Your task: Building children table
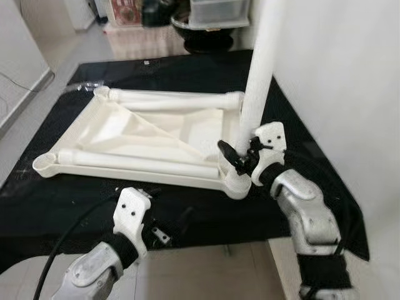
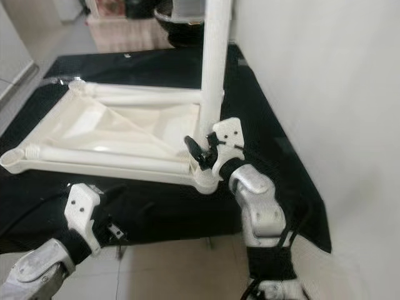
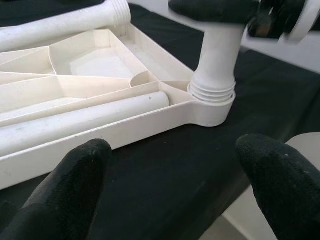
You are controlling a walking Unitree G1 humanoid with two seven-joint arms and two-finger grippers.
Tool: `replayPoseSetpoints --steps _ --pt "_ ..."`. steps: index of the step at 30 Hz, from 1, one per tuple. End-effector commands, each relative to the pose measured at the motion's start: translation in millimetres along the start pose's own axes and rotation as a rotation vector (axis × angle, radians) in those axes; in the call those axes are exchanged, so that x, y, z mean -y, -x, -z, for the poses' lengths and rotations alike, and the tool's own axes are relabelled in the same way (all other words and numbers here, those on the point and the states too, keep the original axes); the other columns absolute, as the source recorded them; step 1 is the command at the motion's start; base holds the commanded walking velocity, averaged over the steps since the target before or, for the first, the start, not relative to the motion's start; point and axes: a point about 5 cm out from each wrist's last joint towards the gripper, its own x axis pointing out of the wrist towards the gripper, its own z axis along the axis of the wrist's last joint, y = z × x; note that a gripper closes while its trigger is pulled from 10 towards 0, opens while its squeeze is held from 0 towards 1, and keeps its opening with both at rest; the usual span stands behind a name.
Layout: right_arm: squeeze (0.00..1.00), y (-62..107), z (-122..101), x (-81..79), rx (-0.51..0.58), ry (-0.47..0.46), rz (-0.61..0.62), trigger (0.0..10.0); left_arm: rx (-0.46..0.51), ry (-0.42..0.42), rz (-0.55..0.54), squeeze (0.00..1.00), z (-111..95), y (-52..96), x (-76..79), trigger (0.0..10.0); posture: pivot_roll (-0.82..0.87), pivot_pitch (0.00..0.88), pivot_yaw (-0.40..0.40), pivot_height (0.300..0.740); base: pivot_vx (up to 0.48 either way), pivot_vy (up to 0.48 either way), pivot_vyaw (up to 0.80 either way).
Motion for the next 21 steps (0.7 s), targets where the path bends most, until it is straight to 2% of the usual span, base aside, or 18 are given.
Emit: replayPoseSetpoints --steps 1,2,3,4,5,7,12,18,19,21 --pt "0.96 -1.1 -6 -2.4 0.011 0.057 -0.253 10.0 -0.025 0.014 -0.009 0.0 8 1.6 3.7 10.0 0.02 0.156 0.035 0.74 0.0 0.0 0.0" --pt "0.96 -1.1 -6 -2.4 0.011 0.057 -0.253 10.0 -0.025 0.014 -0.009 0.0 8 1.6 3.7 10.0 0.02 0.156 0.035 0.74 0.0 0.0 0.0" --pt "0.36 -1.1 -7 -1.0 0.004 0.097 -0.296 10.0 -0.026 0.016 -0.007 0.0 7 2.1 4.7 10.0 0.02 0.16 0.032 0.74 0.0 0.0 0.0" --pt "0.0 -2.9 -6 1.4 -0.011 0.114 -0.354 10.0 -0.026 0.018 -0.006 0.0 7 2.5 5.5 10.0 0.03 0.164 0.032 0.74 0.0 0.0 0.0" --pt "0.0 -2.9 -6 1.4 -0.011 0.114 -0.354 10.0 -0.026 0.018 -0.006 0.0 7 2.5 5.5 10.0 0.03 0.164 0.032 0.74 0.0 0.0 0.0" --pt "0.0 -9.2 -9 7.2 -0.022 0.09 -0.461 10.0 -0.029 0.018 -0.005 0.0 7 4.4 6.5 10.0 0.04 0.175 0.03 0.74 0.0 0.0 0.0" --pt "0.0 -17.0 -16 12.5 -0.008 0.071 -0.503 10.0 -0.034 0.016 -0.011 0.0 6 7.7 6.7 10.0 0.06 0.192 0.03 0.74 0.0 0.0 0.0" --pt "0.0 -26.9 -34 18.6 0.004 0.046 -0.642 10.0 -0.046 0.014 -0.021 0.0 2 15.8 7.9 10.0 0.09 0.213 0.039 0.74 0.0 0.0 0.0" --pt "0.0 -26.1 -35 20.0 -0.004 0.043 -0.689 5.9 -0.047 0.012 -0.023 0.0 2 16.3 8.0 10.0 0.09 0.216 0.041 0.74 0.0 0.0 0.0" --pt "0.0 -26.1 -35 20.0 -0.004 0.043 -0.689 5.9 -0.047 0.012 -0.023 0.0 2 16.3 8.0 10.0 0.09 0.216 0.041 0.74 0.0 0.0 0.0"
